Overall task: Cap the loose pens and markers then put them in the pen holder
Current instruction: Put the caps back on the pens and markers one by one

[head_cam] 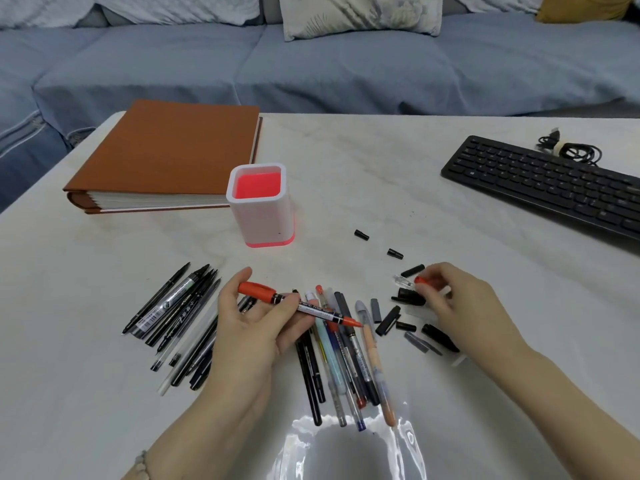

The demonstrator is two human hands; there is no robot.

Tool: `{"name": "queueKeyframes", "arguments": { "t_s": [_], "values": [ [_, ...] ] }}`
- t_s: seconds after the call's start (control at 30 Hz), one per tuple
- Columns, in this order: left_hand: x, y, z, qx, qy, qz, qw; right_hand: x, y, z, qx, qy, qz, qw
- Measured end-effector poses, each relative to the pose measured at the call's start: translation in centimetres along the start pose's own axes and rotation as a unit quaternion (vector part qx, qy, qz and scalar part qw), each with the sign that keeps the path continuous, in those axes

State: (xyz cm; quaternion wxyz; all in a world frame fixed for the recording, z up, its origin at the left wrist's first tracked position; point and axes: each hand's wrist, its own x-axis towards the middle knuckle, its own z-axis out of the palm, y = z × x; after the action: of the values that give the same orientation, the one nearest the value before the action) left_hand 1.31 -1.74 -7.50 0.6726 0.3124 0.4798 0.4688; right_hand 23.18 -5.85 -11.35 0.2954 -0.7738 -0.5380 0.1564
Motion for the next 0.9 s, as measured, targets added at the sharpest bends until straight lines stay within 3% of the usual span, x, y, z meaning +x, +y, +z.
{"name": "queueKeyframes", "arguments": {
  "t_s": [0.1,0.23,0.9],
  "values": [
    [-0.4,-0.1,0.5,-0.027,0.008,0.009,1.000,-2.6,-2.7,-0.5,0.152,-0.026,-0.006,0.988],
    [-0.6,-0.4,0.7,-0.037,0.015,0.012,0.999,-4.7,-4.0,0.0,0.217,-0.039,-0.008,0.975],
    [-1.9,-1.0,0.4,-0.015,-0.022,0.022,0.999,-4.9,-4.9,0.0,0.232,-0.060,-0.063,0.969]
  ]
}}
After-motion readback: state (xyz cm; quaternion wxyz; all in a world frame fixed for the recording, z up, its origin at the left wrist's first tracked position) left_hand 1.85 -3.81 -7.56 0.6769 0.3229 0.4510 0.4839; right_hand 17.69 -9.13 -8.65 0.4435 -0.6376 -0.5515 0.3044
